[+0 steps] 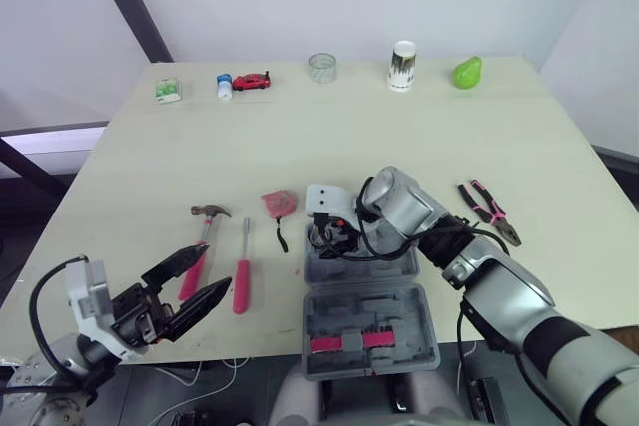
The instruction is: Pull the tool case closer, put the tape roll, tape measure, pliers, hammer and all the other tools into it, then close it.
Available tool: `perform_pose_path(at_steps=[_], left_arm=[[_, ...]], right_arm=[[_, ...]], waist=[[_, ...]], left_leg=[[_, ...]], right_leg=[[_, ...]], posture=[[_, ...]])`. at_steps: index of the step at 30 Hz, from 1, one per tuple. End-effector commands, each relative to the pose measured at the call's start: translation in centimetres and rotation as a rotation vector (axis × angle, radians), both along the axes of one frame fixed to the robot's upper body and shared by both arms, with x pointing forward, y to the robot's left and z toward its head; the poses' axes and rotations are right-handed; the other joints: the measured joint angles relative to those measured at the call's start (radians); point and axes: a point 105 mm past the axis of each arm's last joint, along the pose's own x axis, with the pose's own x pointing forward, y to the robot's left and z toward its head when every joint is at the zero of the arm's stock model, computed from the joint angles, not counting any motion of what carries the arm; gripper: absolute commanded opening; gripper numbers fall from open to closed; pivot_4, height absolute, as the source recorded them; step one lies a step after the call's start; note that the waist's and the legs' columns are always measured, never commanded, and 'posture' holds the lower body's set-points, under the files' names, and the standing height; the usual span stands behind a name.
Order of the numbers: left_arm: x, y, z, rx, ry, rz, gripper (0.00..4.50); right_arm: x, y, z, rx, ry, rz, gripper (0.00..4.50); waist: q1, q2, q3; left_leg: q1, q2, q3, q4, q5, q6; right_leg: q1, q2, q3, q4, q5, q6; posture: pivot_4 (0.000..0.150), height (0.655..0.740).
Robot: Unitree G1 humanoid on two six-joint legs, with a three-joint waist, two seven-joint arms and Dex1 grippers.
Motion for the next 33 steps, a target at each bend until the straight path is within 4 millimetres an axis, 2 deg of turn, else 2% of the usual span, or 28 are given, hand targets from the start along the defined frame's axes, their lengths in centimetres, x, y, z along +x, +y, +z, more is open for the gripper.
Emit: perform_pose_path(at_steps=[1, 4, 5, 6, 9, 24, 31, 33], left_arm=[[-0.1, 0.1, 0.1, 0.003, -0.015, 0.003, 4.50], [-0.1, 0.1, 0.1, 0.003, -0.016, 0.005, 4.50], [-0.1, 0.1, 0.1, 0.003, -0.016, 0.005, 4.50], [-0.1, 0.1, 0.0, 0.002, -0.015, 0.004, 4.50], [0.1, 0.0, 0.1, 0.002, -0.016, 0.000, 4.50], [0.5, -0.4, 0.6, 0.015, -0.016, -0.014, 4.50], [0.6, -0.8, 0.5, 0.012, -0.014, -0.013, 4.50], [0.6, -0.9, 0.5, 0.012, -0.014, -0.012, 4.50]], right_arm=[[-0.8, 1.1, 3.2, 0.245, 0.015, 0.044, 3.86], [-0.9, 1.1, 3.6, 0.366, 0.032, 0.011, 3.86], [-0.7, 1.0, 3.3, 0.379, 0.033, -0.015, 3.35], [-0.5, 0.8, 2.9, 0.380, 0.023, -0.034, 3.09], [-0.3, 0.7, 1.9, 0.379, -0.013, -0.055, 1.58], [0.7, 0.0, -2.1, 0.364, -0.033, -0.150, 1.58], [0.9, -1.6, -6.3, 0.181, -0.073, -0.153, 1.58], [0.8, -1.7, -6.5, 0.190, -0.067, -0.150, 1.58]], waist=[[0.000, 0.000, 0.000], [0.000, 0.000, 0.000], [0.000, 0.000, 0.000], [0.000, 0.000, 0.000], [0.000, 0.000, 0.000], [0.000, 0.000, 0.000], [-0.002, 0.000, 0.000], [-0.002, -0.001, -0.001]], left_leg=[[0.000, 0.000, 0.000, 0.000, 0.000, 0.000], [0.000, 0.000, 0.000, 0.000, 0.000, 0.000], [0.000, 0.000, 0.000, 0.000, 0.000, 0.000], [0.000, 0.000, 0.000, 0.000, 0.000, 0.000], [0.000, 0.000, 0.000, 0.000, 0.000, 0.000], [0.000, 0.000, 0.001, 0.000, 0.000, 0.000], [0.003, 0.000, 0.002, 0.000, 0.000, 0.000], [0.004, 0.000, 0.002, 0.000, 0.000, 0.000]], right_leg=[[0.000, 0.000, 0.000, 0.000, 0.000, 0.000], [0.000, 0.000, 0.000, 0.000, 0.000, 0.000], [0.000, 0.000, 0.000, 0.000, 0.000, 0.000], [0.000, 0.000, 0.000, 0.000, 0.000, 0.000], [0.000, 0.000, 0.000, 0.000, 0.000, 0.000], [0.000, 0.000, 0.001, 0.000, 0.000, 0.000], [0.001, 0.001, 0.002, 0.000, 0.000, 0.000], [0.002, 0.001, 0.002, 0.001, 0.000, 0.000]], posture=[[0.150, 0.7400], [0.150, 0.7400], [0.150, 0.7400], [0.150, 0.7400], [0.150, 0.7400], [0.150, 0.7400], [0.150, 0.7400], [0.150, 0.7400]])
